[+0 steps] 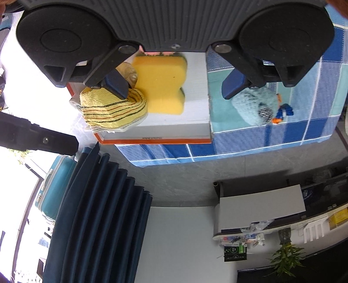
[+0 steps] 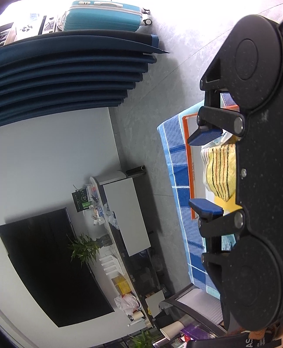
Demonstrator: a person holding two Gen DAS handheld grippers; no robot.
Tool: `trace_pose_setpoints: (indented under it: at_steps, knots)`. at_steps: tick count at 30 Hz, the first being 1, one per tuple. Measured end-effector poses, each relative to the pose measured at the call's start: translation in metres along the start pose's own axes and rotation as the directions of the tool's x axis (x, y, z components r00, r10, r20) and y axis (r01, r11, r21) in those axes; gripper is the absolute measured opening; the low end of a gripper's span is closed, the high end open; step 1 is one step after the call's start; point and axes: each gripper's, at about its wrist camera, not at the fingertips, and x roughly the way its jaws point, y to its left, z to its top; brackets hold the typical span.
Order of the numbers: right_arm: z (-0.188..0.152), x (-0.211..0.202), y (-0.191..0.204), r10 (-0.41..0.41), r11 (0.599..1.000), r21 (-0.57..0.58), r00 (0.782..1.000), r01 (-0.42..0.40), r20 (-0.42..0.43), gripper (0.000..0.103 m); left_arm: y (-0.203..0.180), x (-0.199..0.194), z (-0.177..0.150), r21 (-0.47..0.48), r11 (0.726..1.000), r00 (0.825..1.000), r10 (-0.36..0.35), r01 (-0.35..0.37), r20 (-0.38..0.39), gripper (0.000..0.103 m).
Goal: Organize soft objects
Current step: 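Open left gripper dropping sponge into box while right releases towel, then move right tool toward light-blue knitted ball while left tool approaches blue toy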
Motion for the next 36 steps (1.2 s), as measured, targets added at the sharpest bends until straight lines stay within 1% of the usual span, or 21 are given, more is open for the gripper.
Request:
trace_pose_setpoints:
  at_steps: [2, 13, 22, 27, 36]
  knots:
    - [-0.001, -0.002, 0.004, 0.006, 1.000, -0.005, 1.000, -0.006, -0.001, 0.066, 0.005, -0.006, -0.002, -0.015, 1.000, 1.000, 0.021, -0.021, 0.002, 0.097]
    - [-0.009, 0.000, 0.041, 0.062, 0.996, -0.053, 0.997, -0.064, -0.041, 0.066, 0.043, -0.038, -0.009, -0.065, 0.994, 0.996, 0.087, -0.085, 0.025, 0.097]
    - [-0.021, 0.011, 0.074, 0.104, 0.989, -0.092, 0.991, -0.112, -0.087, 0.066, 0.082, -0.055, -0.020, -0.132, 0.982, 0.990, 0.141, -0.138, 0.014, 0.097]
    - [-0.025, 0.019, 0.091, 0.122, 0.985, -0.110, 0.986, -0.134, -0.110, 0.066, 0.095, -0.061, -0.022, -0.157, 0.975, 0.987, 0.163, -0.159, 0.013, 0.097]
    - [-0.031, 0.028, 0.112, 0.138, 0.978, -0.137, 0.981, -0.156, -0.136, 0.066, 0.114, -0.069, -0.026, -0.184, 0.968, 0.984, 0.178, -0.171, 0.021, 0.098]
